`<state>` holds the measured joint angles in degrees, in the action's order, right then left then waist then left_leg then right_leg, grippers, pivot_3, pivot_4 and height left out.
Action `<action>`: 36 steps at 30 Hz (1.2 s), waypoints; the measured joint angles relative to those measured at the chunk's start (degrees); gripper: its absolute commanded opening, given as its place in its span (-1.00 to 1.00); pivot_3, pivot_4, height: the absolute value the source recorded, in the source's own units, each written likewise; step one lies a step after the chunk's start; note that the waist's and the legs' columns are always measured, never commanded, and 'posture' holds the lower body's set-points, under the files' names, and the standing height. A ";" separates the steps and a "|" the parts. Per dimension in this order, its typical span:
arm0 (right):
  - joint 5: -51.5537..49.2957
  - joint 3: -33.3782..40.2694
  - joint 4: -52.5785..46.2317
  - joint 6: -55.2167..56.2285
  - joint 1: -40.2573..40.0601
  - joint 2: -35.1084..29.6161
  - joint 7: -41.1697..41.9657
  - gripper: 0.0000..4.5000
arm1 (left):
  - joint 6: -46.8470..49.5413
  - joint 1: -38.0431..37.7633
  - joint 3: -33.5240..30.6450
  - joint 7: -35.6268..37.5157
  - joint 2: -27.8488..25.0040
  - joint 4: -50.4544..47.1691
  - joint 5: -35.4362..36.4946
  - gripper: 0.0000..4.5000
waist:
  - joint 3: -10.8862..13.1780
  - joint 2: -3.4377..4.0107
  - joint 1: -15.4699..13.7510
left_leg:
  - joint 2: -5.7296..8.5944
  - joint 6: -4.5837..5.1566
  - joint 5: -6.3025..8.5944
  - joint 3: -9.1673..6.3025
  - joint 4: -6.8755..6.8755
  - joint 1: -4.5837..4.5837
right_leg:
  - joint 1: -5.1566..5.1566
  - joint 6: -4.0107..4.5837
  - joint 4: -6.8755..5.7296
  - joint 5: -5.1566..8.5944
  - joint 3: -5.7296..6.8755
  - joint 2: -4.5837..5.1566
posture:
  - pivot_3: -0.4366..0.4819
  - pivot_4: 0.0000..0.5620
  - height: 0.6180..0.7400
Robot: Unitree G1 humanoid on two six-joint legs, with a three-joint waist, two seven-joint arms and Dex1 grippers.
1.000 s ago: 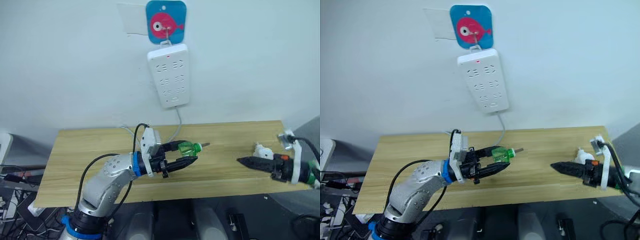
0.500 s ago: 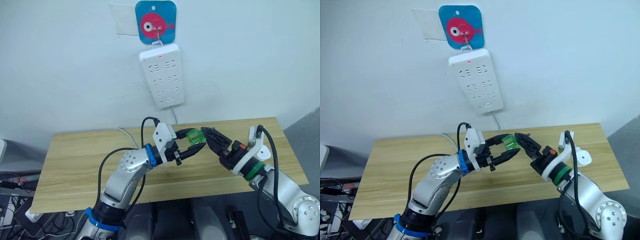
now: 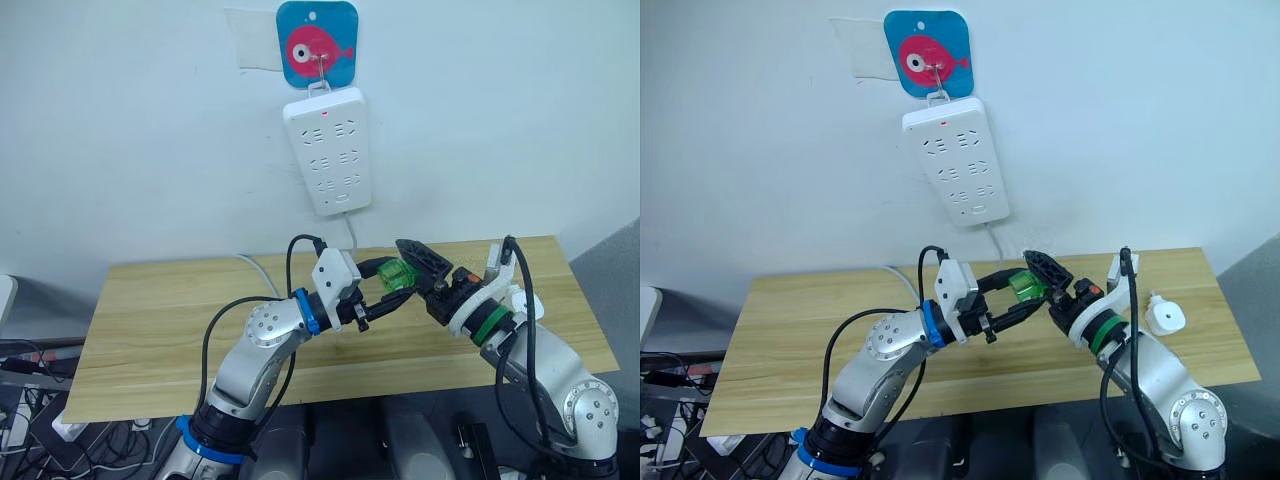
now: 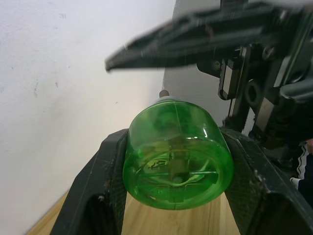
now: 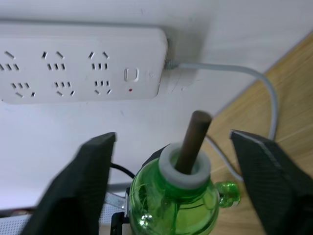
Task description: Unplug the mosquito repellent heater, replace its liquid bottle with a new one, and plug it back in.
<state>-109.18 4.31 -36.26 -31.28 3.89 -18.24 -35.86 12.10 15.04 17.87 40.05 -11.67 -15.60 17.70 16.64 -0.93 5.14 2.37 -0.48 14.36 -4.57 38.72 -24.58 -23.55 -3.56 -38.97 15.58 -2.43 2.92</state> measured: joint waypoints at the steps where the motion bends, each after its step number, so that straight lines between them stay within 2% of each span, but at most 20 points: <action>1: 0.00 -0.01 0.00 0.28 -0.03 -0.15 0.00 0.07 | 0.00 0.00 0.00 -0.04 0.03 0.00 0.00 0.01 | 0.00 0.00 0.00 | 0.00 0.00 0.00 0.00 0.00 0.00 | 0.00 0.00 0.00 0.00 0.00 0.00 | -0.40 0.05 1.00; 5: -0.15 -0.33 -0.09 0.90 -0.09 -1.48 0.48 -0.57 | 0.17 -0.22 0.09 -0.25 0.12 0.00 0.00 0.01 | 0.00 0.00 0.01 | -0.01 0.00 0.00 0.00 0.00 0.00 | 0.00 0.00 0.00 0.00 -0.01 0.00 | -0.40 0.05 1.00; 6: -0.23 -0.52 -0.09 1.16 -0.15 -1.62 0.55 -0.61 | 0.16 -0.29 0.10 -0.28 0.14 0.00 0.01 0.01 | 0.00 0.00 0.00 | -0.01 0.00 0.00 -0.01 0.00 0.00 | 0.00 0.00 0.00 0.00 0.00 0.00 | -0.40 0.05 1.00; 14: -1.19 -1.39 -0.09 2.26 -0.31 -3.35 1.07 -0.61 | 0.24 -0.36 0.11 -0.21 0.14 0.00 0.05 0.01 | 0.01 -0.01 0.00 | -0.01 0.00 0.00 0.00 -0.01 0.00 | 0.00 0.00 0.01 0.00 -0.01 0.00 | -0.40 0.06 1.00; 16: -1.18 -1.63 -0.08 2.66 -0.33 -3.41 1.07 -0.61 | 0.54 -0.34 0.09 -0.26 0.15 -0.01 0.16 0.33 | 0.01 -0.01 0.00 | -0.01 0.00 0.00 0.00 0.00 0.00 | 0.00 0.00 0.01 0.00 -0.01 0.00 | -0.40 0.06 1.00; 21: -1.15 -1.96 -0.05 2.74 -0.65 -4.69 2.09 -0.61 | 2.91 -0.33 0.08 0.33 -1.07 -0.11 0.30 0.98 | 0.01 -0.01 0.00 | -0.01 0.00 0.00 0.00 -0.01 0.00 | 0.00 0.00 0.01 0.00 -0.01 0.00 | -0.38 0.06 1.00; 26: 2.14 -0.39 1.66 2.23 -1.13 -7.97 4.81 -0.61 | 6.11 -0.81 -1.24 2.03 -5.64 -2.33 1.40 1.00 | 0.01 0.00 -0.03 | -0.01 0.00 0.00 -0.01 -0.01 0.00 | 0.00 0.00 0.02 0.00 0.00 0.00 | -0.37 0.05 1.00; 31: 15.68 -0.12 4.68 -0.22 0.17 -14.02 10.48 -0.61 | 12.91 0.37 -4.87 2.44 -8.60 -4.45 5.62 1.00 | 0.02 0.00 -0.12 | 0.00 0.00 0.00 -0.02 -0.02 0.00 | -0.01 -0.01 0.03 0.01 0.03 -0.02 | -0.35 0.06 1.00; 34: 37.91 -4.14 6.32 0.08 0.57 -19.86 17.72 -0.61 | 16.80 1.16 -4.50 6.00 -12.10 -7.23 8.27 1.00 | 0.02 0.00 -0.15 | -0.01 0.00 0.00 0.00 -0.03 0.00 | -0.03 -0.01 0.04 0.02 0.02 -0.26 | -0.35 0.06 1.00; 36: 46.47 -6.06 7.26 1.16 -0.28 -20.36 20.53 -0.61 | 18.30 1.35 -4.14 7.02 -12.87 -7.55 9.06 1.00 | 0.02 0.00 -0.20 | -0.03 0.00 0.00 -0.01 -0.03 0.00 | -0.03 -0.01 0.03 0.02 0.01 -0.27 | -0.32 0.05 1.00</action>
<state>-62.71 -1.75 -29.01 -30.12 3.62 -38.60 -15.33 30.40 16.38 13.72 47.07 -24.55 -23.15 26.76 16.66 -0.93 4.94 2.34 -0.49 14.36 -4.59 38.69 -24.58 -23.58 -3.57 -38.94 15.60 -2.42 2.65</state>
